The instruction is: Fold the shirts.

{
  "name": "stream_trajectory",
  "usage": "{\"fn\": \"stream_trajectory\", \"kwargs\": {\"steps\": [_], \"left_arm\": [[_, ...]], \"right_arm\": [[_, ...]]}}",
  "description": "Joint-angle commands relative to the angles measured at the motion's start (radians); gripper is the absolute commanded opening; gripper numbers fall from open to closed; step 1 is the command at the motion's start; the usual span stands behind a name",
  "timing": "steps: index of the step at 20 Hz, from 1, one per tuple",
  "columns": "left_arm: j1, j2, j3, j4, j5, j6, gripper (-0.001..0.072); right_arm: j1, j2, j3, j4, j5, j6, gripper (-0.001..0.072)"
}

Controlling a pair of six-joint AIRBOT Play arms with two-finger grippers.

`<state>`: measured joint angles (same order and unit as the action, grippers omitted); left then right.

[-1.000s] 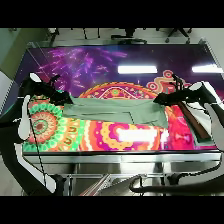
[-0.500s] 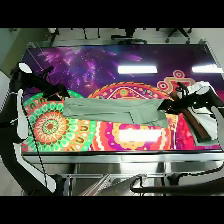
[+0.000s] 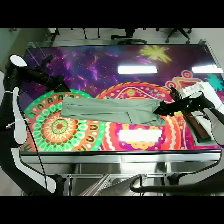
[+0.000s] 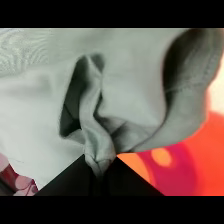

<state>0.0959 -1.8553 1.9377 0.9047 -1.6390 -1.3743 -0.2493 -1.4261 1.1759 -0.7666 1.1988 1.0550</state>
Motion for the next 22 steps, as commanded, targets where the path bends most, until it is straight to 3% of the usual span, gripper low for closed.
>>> {"fn": "stream_trajectory", "kwargs": {"steps": [1,6,9,13,17,22], "left_arm": [[-0.115,0.006,-0.062,-0.051,0.106,0.016,0.0018],[-0.4,-0.018,-0.288,-0.035,0.502,0.021,0.0018],[-0.555,-0.113,-0.269,-0.032,0.588,0.006,0.0015],[-0.696,-0.284,-0.065,-0.032,0.596,-0.061,0.0014],[-0.743,-0.393,0.124,-0.034,0.553,-0.122,0.0014],[-0.657,-0.255,0.144,-0.036,0.399,-0.104,0.0015]], "right_arm": [[0.003,0.011,0.009,0.034,0.0,-0.019,0.0025],[-0.006,0.115,0.105,0.034,0.136,0.002,0.0024],[-0.01,0.176,0.23,0.034,0.235,0.054,0.0025],[-0.009,0.237,0.38,0.072,0.358,0.118,0.0024],[-0.009,0.258,0.454,0.071,0.397,0.148,0.0024],[-0.009,0.247,0.454,0.071,0.403,0.151,0.0024]]}}
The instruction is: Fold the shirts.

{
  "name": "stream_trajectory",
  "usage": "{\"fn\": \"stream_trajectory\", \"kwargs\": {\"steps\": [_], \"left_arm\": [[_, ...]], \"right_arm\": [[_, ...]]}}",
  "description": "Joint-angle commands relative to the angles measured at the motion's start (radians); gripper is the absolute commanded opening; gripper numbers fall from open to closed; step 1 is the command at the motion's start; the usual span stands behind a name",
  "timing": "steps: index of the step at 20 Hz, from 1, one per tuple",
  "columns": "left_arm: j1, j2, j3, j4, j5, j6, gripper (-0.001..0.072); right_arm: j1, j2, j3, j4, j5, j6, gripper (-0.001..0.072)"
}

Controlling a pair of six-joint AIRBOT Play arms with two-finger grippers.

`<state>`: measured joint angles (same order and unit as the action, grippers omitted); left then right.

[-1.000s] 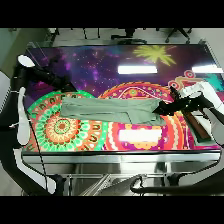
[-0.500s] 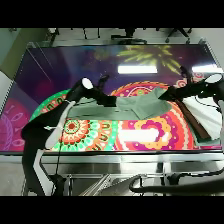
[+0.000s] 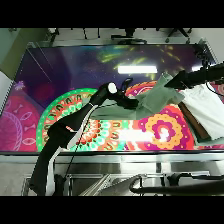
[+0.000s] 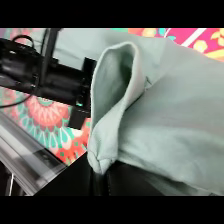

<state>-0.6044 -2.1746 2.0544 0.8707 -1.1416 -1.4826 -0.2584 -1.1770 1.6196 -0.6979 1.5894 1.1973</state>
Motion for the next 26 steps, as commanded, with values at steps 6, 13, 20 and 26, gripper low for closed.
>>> {"fn": "stream_trajectory", "kwargs": {"steps": [6,13,20,26], "left_arm": [[0.362,0.414,0.0,-0.011,-0.338,0.038,0.0015],[0.581,0.686,-0.207,-0.01,-0.25,0.09,0.0016],[0.583,0.736,-0.396,-0.009,-0.222,0.177,0.0016],[0.583,0.736,-0.416,-0.009,-0.222,0.183,0.0016]], "right_arm": [[0.14,-0.007,0.01,0.054,-0.134,0.045,0.0025],[0.808,-0.225,0.01,0.116,-0.818,-0.008,0.0027],[1.024,-0.405,0.013,0.002,-1.048,-0.138,0.0361],[0.697,-0.195,0.013,-0.014,-0.673,-0.072,0.0363]]}}
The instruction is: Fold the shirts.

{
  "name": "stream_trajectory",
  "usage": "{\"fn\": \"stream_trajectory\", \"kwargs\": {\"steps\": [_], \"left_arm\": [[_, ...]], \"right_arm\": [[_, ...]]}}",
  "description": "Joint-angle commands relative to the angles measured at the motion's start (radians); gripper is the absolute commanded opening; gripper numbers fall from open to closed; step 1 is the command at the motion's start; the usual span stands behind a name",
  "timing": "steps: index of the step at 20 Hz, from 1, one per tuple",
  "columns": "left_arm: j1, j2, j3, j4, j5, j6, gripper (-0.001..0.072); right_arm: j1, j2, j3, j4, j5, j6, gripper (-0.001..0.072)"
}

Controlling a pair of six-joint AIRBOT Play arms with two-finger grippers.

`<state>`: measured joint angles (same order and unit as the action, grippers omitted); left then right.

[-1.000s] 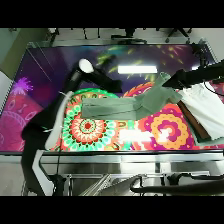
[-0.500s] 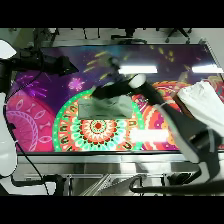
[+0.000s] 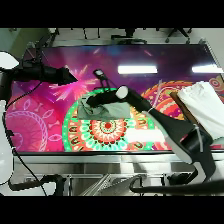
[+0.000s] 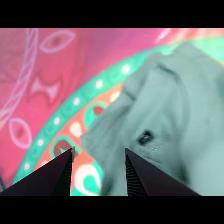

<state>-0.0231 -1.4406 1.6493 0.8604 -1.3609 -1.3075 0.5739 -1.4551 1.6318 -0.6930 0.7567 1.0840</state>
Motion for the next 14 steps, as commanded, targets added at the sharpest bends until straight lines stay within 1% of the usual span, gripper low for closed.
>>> {"fn": "stream_trajectory", "kwargs": {"steps": [1,2,3,4,5,7,11,14], "left_arm": [[0.003,0.002,-0.011,0.002,-0.01,0.009,0.0016],[0.003,0.002,-0.011,0.001,-0.016,0.009,0.0016],[0.003,0.002,-0.011,0.001,-0.02,0.009,0.0016],[0.003,0.002,-0.011,0.001,-0.02,0.009,0.0016],[0.003,0.002,-0.011,0.001,-0.02,0.009,0.0016],[0.003,0.002,-0.011,0.001,-0.02,0.009,0.0016],[0.001,0.002,-0.011,0.001,-0.028,0.009,0.0016],[0.001,0.002,-0.011,0.001,-0.028,0.009,0.0016]], "right_arm": [[-0.201,0.113,0.0,-0.043,0.196,0.072,0.0366],[-0.27,0.135,0.0,-0.095,0.238,0.129,0.0413],[-0.336,0.144,0.0,-0.155,0.285,0.193,0.056],[-0.386,0.142,-0.003,-0.204,0.333,0.248,0.0591],[-0.428,0.132,-0.015,-0.237,0.377,0.285,0.0592],[-0.468,0.1,-0.049,-0.238,0.416,0.286,0.0592],[-0.445,-0.014,-0.073,-0.193,0.421,0.283,0.0592],[-0.41,-0.103,-0.073,-0.129,0.407,0.248,0.0592]]}}
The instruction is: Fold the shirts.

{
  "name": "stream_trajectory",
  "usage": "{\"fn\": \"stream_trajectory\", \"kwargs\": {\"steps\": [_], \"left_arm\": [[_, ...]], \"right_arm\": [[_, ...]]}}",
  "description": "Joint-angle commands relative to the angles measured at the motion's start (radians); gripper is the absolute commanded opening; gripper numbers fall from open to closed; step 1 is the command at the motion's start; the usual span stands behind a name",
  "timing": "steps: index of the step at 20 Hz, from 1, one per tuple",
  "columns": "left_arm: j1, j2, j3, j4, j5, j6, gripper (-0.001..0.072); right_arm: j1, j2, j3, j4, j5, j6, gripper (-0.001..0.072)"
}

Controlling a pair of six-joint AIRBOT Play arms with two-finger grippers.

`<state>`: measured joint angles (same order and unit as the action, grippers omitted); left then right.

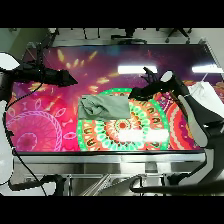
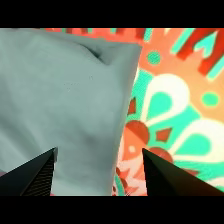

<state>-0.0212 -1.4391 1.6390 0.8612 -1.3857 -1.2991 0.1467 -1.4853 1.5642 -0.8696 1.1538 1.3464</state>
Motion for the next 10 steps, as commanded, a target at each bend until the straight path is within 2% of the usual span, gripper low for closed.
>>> {"fn": "stream_trajectory", "kwargs": {"steps": [1,3,6,7,8,9,10], "left_arm": [[-0.001,0.001,0.0,0.0,-0.003,0.001,0.0016],[-0.001,0.001,0.0,0.0,-0.003,0.0,0.0016],[-0.001,0.001,0.0,0.0,-0.003,0.0,0.0016],[-0.001,0.001,0.0,0.0,-0.002,0.0,0.0016],[-0.001,0.001,0.0,0.0,-0.003,0.0,0.0017],[-0.001,0.001,0.0,0.0,-0.003,0.0,0.0016],[-0.001,0.001,0.0,0.0,-0.003,0.0,0.0016]], "right_arm": [[0.029,-0.098,-0.005,0.048,0.0,-0.014,0.0592],[0.042,-0.137,-0.005,0.073,-0.005,-0.016,0.0591],[0.049,-0.186,-0.005,0.211,-0.003,-0.085,0.0589],[0.049,-0.195,-0.005,0.274,0.002,-0.121,0.0551],[0.049,-0.199,-0.005,0.349,0.011,-0.178,0.0321],[0.048,-0.197,-0.004,0.431,0.031,-0.24,0.0051],[0.044,-0.191,0.004,0.521,0.057,-0.292,0.0027]]}}
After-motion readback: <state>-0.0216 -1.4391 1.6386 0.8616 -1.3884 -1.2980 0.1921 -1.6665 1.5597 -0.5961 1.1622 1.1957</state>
